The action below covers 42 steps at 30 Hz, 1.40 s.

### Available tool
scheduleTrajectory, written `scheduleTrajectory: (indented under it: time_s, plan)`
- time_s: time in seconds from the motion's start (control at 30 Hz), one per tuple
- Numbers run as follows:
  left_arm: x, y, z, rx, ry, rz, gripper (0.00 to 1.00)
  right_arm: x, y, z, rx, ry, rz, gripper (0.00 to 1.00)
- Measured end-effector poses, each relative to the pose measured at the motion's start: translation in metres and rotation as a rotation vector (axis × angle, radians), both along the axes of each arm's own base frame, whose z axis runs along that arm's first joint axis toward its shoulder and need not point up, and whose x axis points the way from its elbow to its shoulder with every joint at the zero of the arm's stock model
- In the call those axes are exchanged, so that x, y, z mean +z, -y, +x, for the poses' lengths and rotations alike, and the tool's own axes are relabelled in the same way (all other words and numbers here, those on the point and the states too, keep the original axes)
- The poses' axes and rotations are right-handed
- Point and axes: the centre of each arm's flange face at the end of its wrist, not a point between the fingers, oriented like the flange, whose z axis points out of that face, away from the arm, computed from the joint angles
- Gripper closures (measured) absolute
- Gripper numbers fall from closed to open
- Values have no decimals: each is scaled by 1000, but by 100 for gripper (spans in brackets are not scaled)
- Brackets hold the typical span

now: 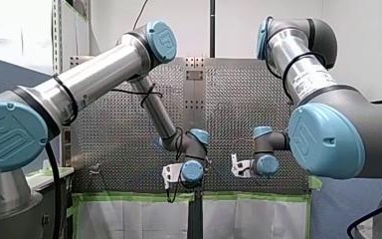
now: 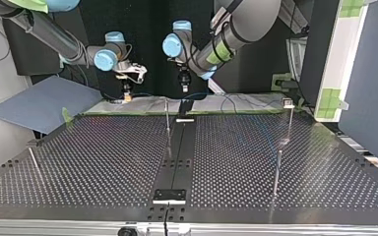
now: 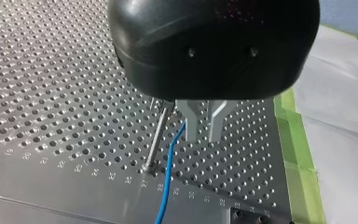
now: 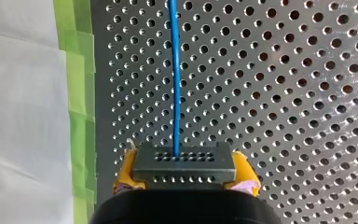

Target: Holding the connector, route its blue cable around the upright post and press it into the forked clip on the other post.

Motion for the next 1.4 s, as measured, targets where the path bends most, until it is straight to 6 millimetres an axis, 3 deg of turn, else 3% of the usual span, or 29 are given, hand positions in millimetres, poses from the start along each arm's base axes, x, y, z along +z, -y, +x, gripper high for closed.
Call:
scheduleTrajectory:
  time_s: [0.13,0.2,0.33,0.4,0.5,0.97,1.4]
  plan:
    - [0,0,-1,2,1,0,75,-2,-3,-1,-1,4,2,100]
    - [0,0,-1,7,2,2,56,-3,-4,-1,0,2,3,100]
    - [1,-2,-1,26,6,12,47,-5,-9,-2,1,-3,7,100]
    - [1,-3,-1,30,7,15,33,-7,-11,-3,2,-4,6,100]
    - [1,-2,-1,25,5,21,25,-10,-17,-4,3,-7,6,100]
    - [-4,-4,-2,-19,-51,9,25,-17,-35,-8,21,-41,6,100]
    - [-6,-17,8,16,-67,-13,25,-4,-42,-4,78,-34,-10,100]
